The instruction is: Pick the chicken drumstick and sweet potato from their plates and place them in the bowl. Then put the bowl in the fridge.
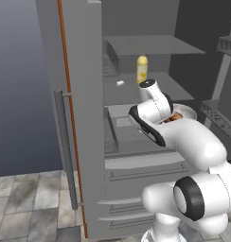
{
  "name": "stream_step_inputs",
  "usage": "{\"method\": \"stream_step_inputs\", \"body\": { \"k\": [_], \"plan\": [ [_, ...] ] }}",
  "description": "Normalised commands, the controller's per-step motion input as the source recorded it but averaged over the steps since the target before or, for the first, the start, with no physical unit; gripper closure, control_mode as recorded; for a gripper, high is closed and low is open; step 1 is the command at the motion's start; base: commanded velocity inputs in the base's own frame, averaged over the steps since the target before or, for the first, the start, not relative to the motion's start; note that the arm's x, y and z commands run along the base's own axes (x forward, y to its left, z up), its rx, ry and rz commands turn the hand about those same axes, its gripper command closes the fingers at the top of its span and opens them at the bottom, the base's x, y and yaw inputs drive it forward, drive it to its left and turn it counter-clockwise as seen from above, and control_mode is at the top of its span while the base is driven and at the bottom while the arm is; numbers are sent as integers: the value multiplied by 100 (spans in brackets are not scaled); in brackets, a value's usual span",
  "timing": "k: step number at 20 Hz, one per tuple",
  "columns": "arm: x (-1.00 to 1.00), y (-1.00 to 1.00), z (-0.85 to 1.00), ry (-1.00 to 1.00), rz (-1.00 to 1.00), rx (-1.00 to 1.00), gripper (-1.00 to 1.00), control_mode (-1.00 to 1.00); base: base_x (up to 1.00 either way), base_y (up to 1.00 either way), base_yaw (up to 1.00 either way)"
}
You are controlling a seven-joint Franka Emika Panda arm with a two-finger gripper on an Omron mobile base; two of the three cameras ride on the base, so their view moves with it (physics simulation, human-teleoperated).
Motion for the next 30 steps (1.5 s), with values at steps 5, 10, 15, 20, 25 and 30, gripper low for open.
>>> {"method": "stream_step_inputs", "body": {
  "k": [5, 10, 15, 20, 25, 30],
  "plan": [
    [0, 0, 0, 0, 0, 0, 100, 100, 19, -22, -12],
    [0, 0, 0, 0, 0, 0, 100, 100, 5, -7, -3],
    [0, 0, 0, 0, 0, 0, 100, 100, 0, 0, 0],
    [0, 0, 0, 0, 0, 0, 100, 100, 0, 0, 0],
    [0, 0, 0, 0, 0, 0, 100, -100, 0, 0, 0],
    [0, 0, 0, 0, 0, 0, 100, -100, 0, 0, 0]
  ]
}}
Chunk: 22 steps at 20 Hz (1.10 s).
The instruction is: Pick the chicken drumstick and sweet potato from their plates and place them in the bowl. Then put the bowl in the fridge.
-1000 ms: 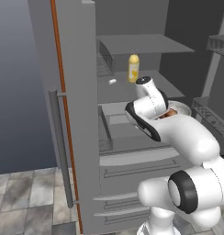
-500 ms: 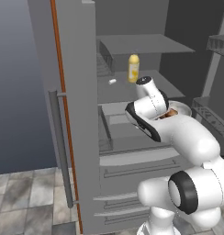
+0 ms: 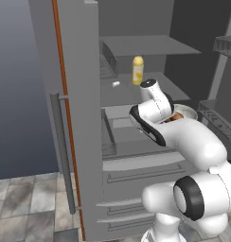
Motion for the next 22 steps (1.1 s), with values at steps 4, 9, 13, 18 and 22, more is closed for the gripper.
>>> {"method": "stream_step_inputs", "body": {
  "k": [4, 9, 13, 18, 22],
  "plan": [
    [0, 0, 0, 0, 0, 0, 100, -100, 0, 0, 0],
    [-1, 0, 0, 0, 0, 0, 100, -100, 0, 0, 0],
    [-9, 0, -2, -4, 2, 0, 100, -100, 0, 0, 0],
    [-15, -2, 16, -18, 13, 0, 100, -100, 0, 0, 0],
    [-4, -3, 29, -4, 15, 0, 100, -100, 0, 0, 0]
  ]
}}
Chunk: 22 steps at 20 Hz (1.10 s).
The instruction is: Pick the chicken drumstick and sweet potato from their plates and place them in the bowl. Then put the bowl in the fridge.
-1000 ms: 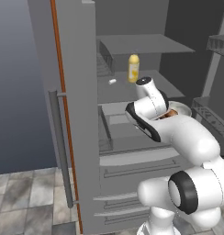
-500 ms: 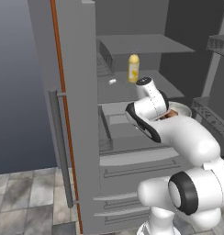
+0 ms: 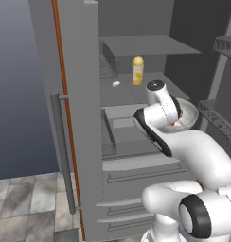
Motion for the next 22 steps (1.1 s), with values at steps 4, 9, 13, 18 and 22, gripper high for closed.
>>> {"method": "stream_step_inputs", "body": {
  "k": [4, 9, 13, 18, 22],
  "plan": [
    [0, -1, 33, 0, 23, 0, 100, -100, 0, 0, 0],
    [0, 0, 42, 9, 35, -4, 100, -100, 0, 0, 0],
    [-6, 0, 46, 5, 36, -12, 100, -100, 0, 0, 0],
    [-4, 0, 45, 0, 38, -12, 100, -100, 0, 0, 0],
    [2, 0, 27, 0, 29, -15, 100, -100, 0, 0, 0]
  ]
}}
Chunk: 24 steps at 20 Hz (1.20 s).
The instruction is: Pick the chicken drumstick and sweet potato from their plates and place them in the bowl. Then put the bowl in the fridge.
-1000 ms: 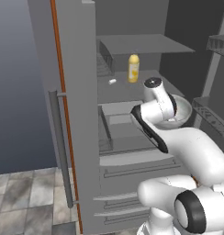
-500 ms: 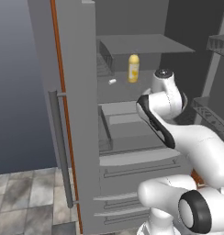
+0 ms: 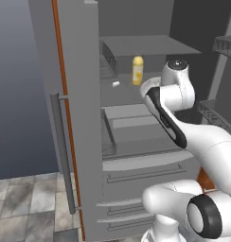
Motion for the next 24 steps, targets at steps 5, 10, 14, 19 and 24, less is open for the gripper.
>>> {"method": "stream_step_inputs", "body": {
  "k": [5, 10, 14, 19, 24],
  "plan": [
    [11, -1, 9, 2, 12, -14, 100, -100, 0, 0, 0],
    [15, -2, 0, 0, 0, -11, 100, -100, 0, 0, 0],
    [4, -5, 0, -9, 1, 0, 100, -100, 0, 0, 0],
    [5, -12, 0, -6, 5, 1, 100, -100, 0, 0, 0],
    [15, -15, -4, 0, 3, 2, 100, -100, 0, 0, 0]
  ]
}}
